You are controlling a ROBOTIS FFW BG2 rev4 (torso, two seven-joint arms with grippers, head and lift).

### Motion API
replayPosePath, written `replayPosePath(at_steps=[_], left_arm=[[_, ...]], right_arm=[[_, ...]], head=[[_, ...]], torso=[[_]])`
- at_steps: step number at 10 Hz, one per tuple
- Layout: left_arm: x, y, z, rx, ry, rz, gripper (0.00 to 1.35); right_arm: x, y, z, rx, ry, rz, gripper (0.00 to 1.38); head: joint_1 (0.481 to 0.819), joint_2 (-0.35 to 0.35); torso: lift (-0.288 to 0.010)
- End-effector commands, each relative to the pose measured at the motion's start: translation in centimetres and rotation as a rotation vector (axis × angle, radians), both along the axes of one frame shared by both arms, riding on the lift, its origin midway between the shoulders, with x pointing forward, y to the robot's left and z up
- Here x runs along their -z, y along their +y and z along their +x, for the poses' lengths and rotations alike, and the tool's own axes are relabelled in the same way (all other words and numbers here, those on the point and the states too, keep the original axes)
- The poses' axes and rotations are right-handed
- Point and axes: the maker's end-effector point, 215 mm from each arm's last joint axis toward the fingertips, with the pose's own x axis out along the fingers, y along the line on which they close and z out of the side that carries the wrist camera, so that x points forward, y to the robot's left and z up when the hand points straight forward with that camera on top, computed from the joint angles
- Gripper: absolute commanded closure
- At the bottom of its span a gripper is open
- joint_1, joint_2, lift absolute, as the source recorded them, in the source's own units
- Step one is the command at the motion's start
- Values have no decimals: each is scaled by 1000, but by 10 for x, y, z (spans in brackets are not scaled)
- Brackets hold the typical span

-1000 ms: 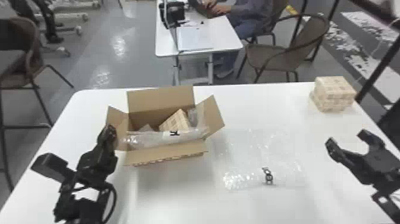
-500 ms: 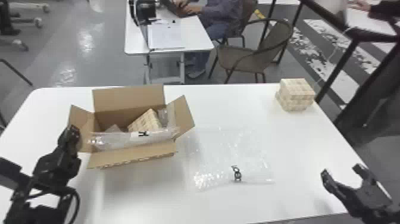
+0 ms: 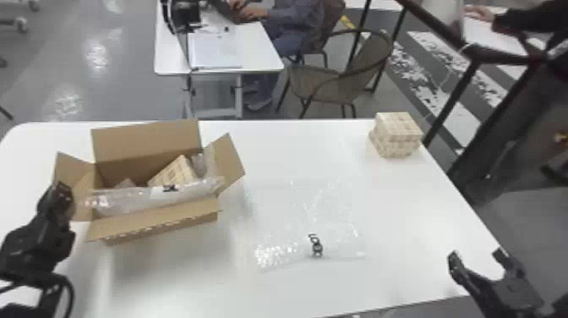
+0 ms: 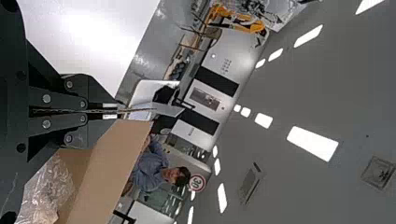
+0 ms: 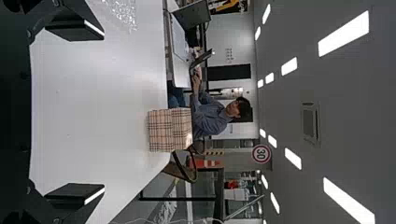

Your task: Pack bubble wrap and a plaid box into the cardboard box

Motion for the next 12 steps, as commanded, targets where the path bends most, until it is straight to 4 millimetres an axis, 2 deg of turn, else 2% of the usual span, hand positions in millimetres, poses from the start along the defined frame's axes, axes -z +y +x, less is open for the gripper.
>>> replayPosePath(at_steps=[1,3,4,7,8,9,10,12], left_arm=[[0,41,-5,-69,14,38,1217],[-8,100,-25,-191,11,98,1217],[-7,124,-35,-247,25,117,1217],[-34,224,-73,-470,37,253,1217],[-35,242,-84,-543,42,245,1217],[-32,245,-89,-574,41,231,1217],[-29,240,-89,-592,39,211,1217],[-20,219,-89,-630,21,158,1159]], right_arm=[[1,1,2,0,2,8,145],[0,1,4,0,-3,14,145],[0,1,5,-1,-2,18,145],[1,5,10,-15,-4,29,145],[0,6,13,-22,-6,30,145],[0,7,13,-24,-6,30,145],[1,8,14,-25,-5,35,145],[3,10,15,-28,-2,42,145]], head=[[695,-144],[695,-95],[695,-50],[695,56],[695,109],[695,156],[695,178],[695,175]], torso=[[-110],[-110],[-110],[-110],[-110],[-110],[-110],[-110]])
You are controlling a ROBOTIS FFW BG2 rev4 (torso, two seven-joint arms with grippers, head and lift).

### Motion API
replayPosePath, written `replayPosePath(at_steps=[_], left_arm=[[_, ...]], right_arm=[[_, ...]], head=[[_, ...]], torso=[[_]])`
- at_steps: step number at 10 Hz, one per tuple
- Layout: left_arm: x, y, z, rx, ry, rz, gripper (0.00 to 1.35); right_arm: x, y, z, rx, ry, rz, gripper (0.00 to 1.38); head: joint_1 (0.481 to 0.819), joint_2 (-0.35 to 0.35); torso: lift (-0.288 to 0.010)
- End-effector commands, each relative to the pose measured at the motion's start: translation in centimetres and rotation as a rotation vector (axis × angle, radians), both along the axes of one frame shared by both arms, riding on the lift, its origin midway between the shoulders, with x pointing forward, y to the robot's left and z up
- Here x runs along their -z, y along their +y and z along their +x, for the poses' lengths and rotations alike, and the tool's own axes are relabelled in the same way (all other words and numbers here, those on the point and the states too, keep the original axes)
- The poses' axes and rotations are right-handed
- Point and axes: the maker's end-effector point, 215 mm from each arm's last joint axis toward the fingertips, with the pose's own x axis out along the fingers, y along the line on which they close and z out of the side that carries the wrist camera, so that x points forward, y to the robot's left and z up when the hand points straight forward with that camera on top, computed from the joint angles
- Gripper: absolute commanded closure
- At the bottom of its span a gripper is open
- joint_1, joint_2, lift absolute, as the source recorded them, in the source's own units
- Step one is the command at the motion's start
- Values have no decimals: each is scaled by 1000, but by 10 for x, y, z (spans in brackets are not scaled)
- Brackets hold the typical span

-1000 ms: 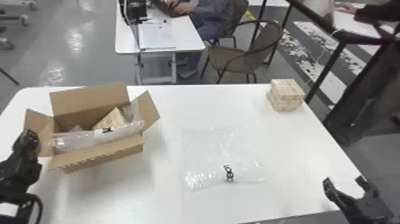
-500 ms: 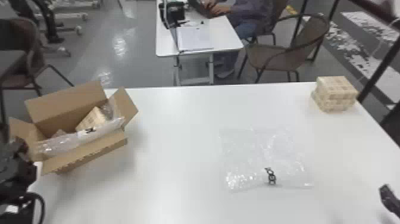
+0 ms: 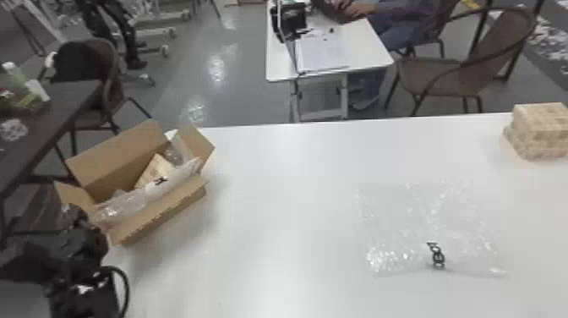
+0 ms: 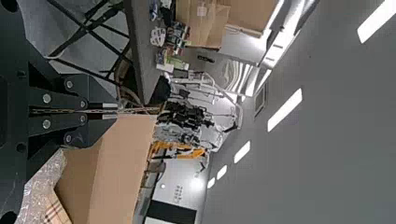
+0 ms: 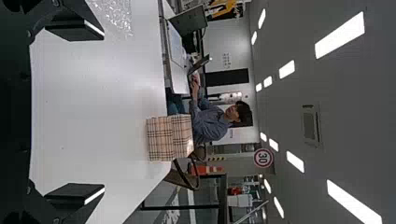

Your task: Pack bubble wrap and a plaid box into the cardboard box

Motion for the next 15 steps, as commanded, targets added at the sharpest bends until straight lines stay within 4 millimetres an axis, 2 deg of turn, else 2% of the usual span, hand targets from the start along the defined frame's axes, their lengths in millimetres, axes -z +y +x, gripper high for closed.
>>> replayPosePath(at_steps=[1,2,3,4,5,6,7,8,10,12,14,15], left_arm=[[8,-23,2,-3,-17,-27,993],[13,-29,3,-1,-8,-37,475],[8,-30,1,-3,-16,-19,87],[-4,-30,-7,-12,-47,17,76],[-18,-37,-16,-8,-89,42,171],[-37,-54,-23,20,-129,74,211],[-52,-79,-28,62,-142,116,217],[-54,-110,-33,125,-126,141,214],[-33,-188,-36,277,-69,123,213],[1,-245,-32,397,27,129,209],[37,-279,-37,545,120,195,214],[57,-290,-43,580,153,171,214]], right_arm=[[0,2,1,-2,-1,5,145],[1,3,2,-3,0,8,145],[-1,3,4,-3,-5,8,145],[-3,4,6,-6,-8,3,145],[-5,4,6,-9,-12,0,145],[-5,3,5,-7,-11,1,145],[-8,4,5,-9,-16,-4,145],[-13,5,5,-14,-22,-9,145],[-27,6,3,-22,-41,-35,145],[-37,15,7,-44,-52,-59,145],[-37,38,9,-86,-44,-82,145],[-39,52,8,-99,-46,-113,145]], head=[[695,170],[695,157],[695,141],[695,131],[695,130],[695,129],[695,119],[695,94],[695,30],[695,-85],[695,-152],[695,-160]], torso=[[-110],[-110],[-110],[-110],[-110],[-110],[-110],[-110],[-110],[-110],[-110],[-110]])
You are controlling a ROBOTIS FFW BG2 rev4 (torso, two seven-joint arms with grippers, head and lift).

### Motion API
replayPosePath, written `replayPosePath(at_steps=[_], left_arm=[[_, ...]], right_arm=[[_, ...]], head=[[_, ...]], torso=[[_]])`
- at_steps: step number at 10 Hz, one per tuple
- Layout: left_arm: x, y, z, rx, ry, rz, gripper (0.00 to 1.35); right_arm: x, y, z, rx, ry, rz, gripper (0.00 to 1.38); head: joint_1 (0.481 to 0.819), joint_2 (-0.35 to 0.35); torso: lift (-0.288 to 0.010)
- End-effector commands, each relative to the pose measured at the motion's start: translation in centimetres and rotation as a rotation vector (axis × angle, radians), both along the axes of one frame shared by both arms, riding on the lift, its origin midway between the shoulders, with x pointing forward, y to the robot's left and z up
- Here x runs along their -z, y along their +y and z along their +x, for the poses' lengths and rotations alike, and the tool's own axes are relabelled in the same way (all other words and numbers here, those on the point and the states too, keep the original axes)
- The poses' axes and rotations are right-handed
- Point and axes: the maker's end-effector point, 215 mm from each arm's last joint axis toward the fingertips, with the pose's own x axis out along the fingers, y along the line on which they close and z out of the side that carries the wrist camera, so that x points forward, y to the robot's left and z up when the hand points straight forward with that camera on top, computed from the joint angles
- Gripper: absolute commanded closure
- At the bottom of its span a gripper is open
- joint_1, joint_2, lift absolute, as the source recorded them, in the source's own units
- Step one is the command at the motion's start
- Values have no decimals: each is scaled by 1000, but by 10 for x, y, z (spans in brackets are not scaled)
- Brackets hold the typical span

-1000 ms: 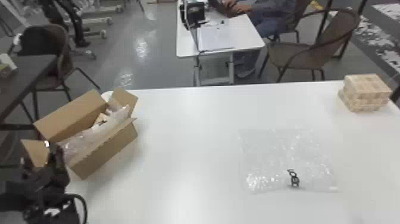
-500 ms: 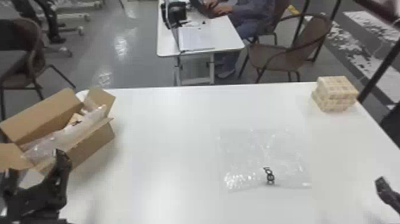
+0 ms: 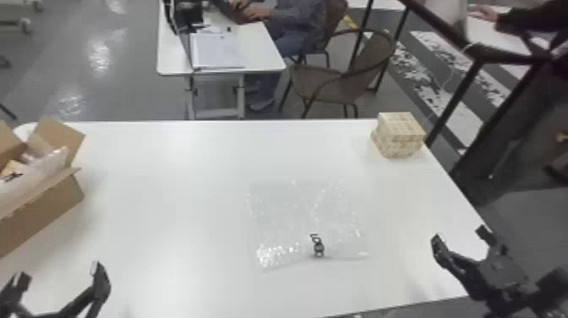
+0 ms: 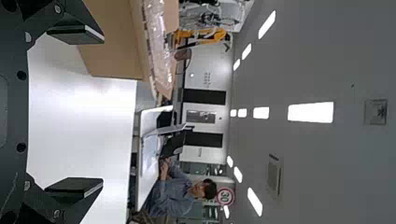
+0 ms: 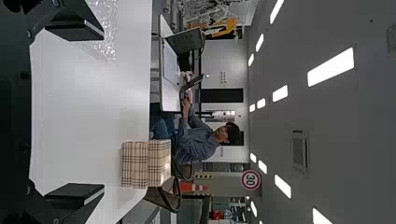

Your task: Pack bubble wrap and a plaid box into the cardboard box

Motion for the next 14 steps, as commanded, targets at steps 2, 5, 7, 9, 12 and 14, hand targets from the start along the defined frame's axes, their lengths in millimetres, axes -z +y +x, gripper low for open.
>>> replayPosePath(at_steps=[2,5,7,9,12,14], left_arm=[[23,2,-14,-27,51,-9,209],[26,11,-8,38,74,51,209],[27,12,-6,39,79,60,211],[23,10,-1,46,68,65,213],[22,11,1,44,62,58,214],[20,11,1,44,59,57,214]], right_arm=[[0,15,-14,-7,8,-57,145],[13,17,-19,-13,44,-86,145],[17,16,-18,-13,49,-78,145],[17,16,-17,-11,51,-69,145],[22,18,-15,-13,60,-52,145],[22,21,-12,-18,57,-48,145]], head=[[695,-167],[695,-151],[695,-138],[695,-134],[695,-135],[695,-129]], torso=[[-110],[-110],[-110],[-110],[-110],[-110]])
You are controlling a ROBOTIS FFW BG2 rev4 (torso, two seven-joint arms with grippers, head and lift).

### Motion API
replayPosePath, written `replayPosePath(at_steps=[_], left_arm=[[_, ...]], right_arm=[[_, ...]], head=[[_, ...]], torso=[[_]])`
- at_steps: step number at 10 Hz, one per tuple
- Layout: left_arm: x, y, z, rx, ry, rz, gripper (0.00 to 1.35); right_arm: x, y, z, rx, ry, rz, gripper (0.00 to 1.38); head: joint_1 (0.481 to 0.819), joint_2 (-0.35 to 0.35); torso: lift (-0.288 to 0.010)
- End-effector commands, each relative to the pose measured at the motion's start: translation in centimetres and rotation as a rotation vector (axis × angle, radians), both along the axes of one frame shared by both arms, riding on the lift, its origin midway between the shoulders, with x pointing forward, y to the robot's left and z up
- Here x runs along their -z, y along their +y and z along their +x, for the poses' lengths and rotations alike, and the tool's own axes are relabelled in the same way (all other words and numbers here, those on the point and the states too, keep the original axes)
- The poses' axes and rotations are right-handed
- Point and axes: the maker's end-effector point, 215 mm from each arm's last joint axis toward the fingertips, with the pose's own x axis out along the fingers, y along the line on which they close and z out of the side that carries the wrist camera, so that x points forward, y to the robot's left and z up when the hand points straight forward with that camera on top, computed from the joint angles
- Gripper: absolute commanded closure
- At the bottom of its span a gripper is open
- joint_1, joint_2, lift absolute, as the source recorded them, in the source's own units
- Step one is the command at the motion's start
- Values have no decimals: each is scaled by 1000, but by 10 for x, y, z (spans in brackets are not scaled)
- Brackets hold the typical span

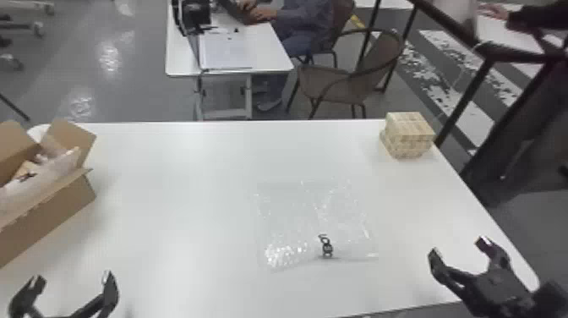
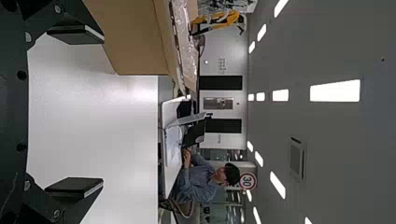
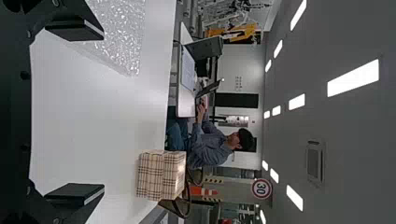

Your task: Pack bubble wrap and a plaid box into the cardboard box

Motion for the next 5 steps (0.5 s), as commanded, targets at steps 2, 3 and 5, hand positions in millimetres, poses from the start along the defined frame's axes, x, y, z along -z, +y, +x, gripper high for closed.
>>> replayPosePath(at_steps=[2,3,5], left_arm=[[0,0,0,-3,0,-5,214],[0,0,0,-3,-1,-6,214],[1,2,-1,-7,3,-10,217]], right_arm=[[0,3,2,-3,-4,7,145],[-1,5,4,-8,-7,9,145],[-1,5,4,-7,-7,12,145]], head=[[695,-125],[695,-124],[695,-118]], torso=[[-110],[-110],[-110]])
